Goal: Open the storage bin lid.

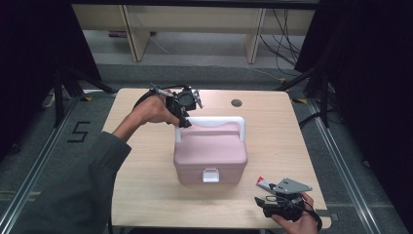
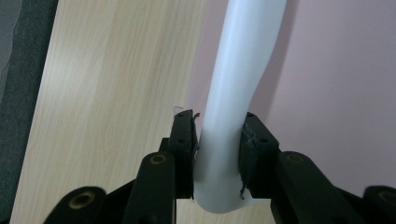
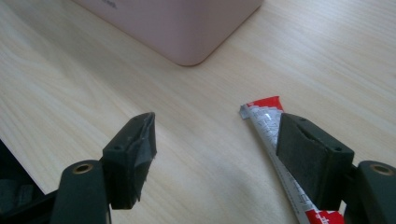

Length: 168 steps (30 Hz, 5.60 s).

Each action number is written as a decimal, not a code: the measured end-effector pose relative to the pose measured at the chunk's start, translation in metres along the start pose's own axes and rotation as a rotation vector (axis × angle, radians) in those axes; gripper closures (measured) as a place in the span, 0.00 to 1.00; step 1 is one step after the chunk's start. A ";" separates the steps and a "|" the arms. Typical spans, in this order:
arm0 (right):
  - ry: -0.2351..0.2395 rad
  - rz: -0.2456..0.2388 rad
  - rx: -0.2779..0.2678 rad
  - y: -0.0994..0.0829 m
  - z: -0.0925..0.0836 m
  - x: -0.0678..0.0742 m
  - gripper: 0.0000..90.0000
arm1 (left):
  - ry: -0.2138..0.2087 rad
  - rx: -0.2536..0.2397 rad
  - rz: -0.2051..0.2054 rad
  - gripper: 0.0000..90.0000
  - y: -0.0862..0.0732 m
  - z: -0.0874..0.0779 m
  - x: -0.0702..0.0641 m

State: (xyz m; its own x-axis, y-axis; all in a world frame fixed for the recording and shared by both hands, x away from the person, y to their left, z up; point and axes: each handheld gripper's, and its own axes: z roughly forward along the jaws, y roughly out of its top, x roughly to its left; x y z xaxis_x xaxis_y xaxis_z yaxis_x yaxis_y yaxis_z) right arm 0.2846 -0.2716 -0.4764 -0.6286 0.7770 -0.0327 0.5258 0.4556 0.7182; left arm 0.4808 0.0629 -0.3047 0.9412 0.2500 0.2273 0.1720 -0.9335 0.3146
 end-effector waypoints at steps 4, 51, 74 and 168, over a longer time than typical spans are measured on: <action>0.000 0.056 -0.005 -0.001 -0.003 0.000 0.33 | -0.002 -0.008 0.010 0.77 -0.001 -0.002 -0.001; 0.182 0.006 -0.396 0.068 0.006 -0.011 0.97 | 0.035 -0.039 0.021 0.78 0.003 -0.021 0.006; 0.235 0.020 -0.442 0.089 0.020 -0.019 1.00 | 0.033 -0.045 -0.011 0.76 0.002 -0.020 0.011; 0.205 -0.017 -0.513 0.144 0.013 -0.041 1.00 | -0.011 -0.468 -0.539 0.53 -0.117 0.058 -0.083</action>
State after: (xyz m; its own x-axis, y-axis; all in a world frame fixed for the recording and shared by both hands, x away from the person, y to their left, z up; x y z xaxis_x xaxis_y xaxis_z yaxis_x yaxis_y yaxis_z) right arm 0.3935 -0.2327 -0.3809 -0.7602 0.6476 0.0522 0.2001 0.1570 0.9671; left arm 0.3989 0.1370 -0.4136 0.7634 0.6409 -0.0804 0.4739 -0.4713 0.7438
